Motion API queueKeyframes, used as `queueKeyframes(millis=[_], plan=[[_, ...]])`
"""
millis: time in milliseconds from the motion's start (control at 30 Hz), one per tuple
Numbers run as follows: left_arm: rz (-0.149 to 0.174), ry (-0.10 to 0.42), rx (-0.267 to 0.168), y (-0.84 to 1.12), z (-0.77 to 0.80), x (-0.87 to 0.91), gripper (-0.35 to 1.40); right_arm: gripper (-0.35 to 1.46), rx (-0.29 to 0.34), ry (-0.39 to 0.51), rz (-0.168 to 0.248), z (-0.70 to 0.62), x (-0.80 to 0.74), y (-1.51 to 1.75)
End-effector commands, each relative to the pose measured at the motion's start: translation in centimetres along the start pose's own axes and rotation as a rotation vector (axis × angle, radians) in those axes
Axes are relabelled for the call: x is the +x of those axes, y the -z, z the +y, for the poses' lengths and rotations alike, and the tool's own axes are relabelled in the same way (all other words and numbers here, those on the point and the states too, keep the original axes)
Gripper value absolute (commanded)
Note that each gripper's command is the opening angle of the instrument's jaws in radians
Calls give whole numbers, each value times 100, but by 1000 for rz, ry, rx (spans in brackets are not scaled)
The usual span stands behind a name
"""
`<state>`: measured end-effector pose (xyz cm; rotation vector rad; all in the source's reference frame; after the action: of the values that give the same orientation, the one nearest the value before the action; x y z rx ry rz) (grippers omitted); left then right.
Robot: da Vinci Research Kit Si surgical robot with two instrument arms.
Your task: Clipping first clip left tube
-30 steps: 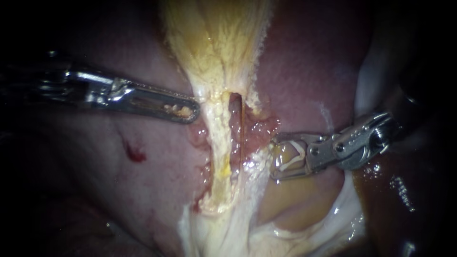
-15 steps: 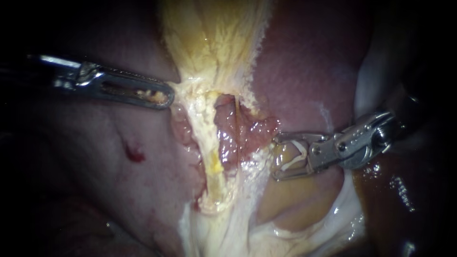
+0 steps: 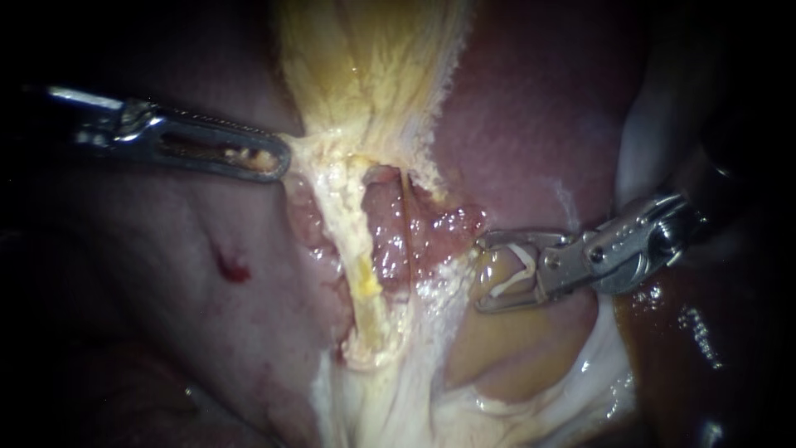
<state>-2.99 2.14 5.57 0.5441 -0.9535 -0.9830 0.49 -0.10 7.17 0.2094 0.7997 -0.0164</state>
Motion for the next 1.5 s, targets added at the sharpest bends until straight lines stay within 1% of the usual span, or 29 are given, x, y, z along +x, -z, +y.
queueKeyframes(millis=[33, 133, 233, 267, 367, 400, 433, 467, 533, 567, 633, 733, 833, 1100, 1333, 1500], plan=[[0, 0, -1, 0, 0, 0, -35, 50, 0, 0, 0, 0, 0, 1], [0, 0, -1, 0, 0, 0, -35, 50, 2, -1, 1, 1, 0, 4], [0, 0, -1, 0, 0, 0, -35, 50, 0, -7, 19, 3, 5, 16], [0, 0, -1, 0, 0, 0, -35, 50, 0, -12, 35, 4, 7, 21], [0, 0, -1, -1, 1, 0, -35, 50, 17, -26, 99, 8, 20, 37], [0, 0, -1, -1, 1, 0, -35, 50, 22, -31, 127, 8, 26, 42], [0, 0, -1, -1, 1, 0, -35, 50, 26, -34, 145, 8, 31, 45], [-1, 0, -1, -1, 1, 0, -35, 50, 33, -30, 164, 8, 35, 47], [-1, 0, -1, -1, 1, 0, -35, 50, 73, -44, 219, 6, 46, 52], [-1, 0, -1, -1, 1, 0, -35, 50, 87, -49, 238, 5, 51, 53], [-1, 0, -2, -1, 1, 0, -35, 50, 91, -59, 265, 1, 60, 54], [-1, 0, -2, -1, 1, 0, -35, 50, 104, -69, 288, -2, 70, 51], [-1, 0, -2, -1, 1, 0, -35, 50, 112, -79, 309, -4, 76, 47], [-1, 0, -2, -2, 1, 0, -35, 50, 116, -96, 325, -3, 80, 40], [-1, 0, -3, -2, 1, -1, -35, 50, 130, -104, 354, -5, 84, 30], [-1, 0, -3, -2, 1, -1, -35, 50, 134, -106, 363, -5, 88, 21]])
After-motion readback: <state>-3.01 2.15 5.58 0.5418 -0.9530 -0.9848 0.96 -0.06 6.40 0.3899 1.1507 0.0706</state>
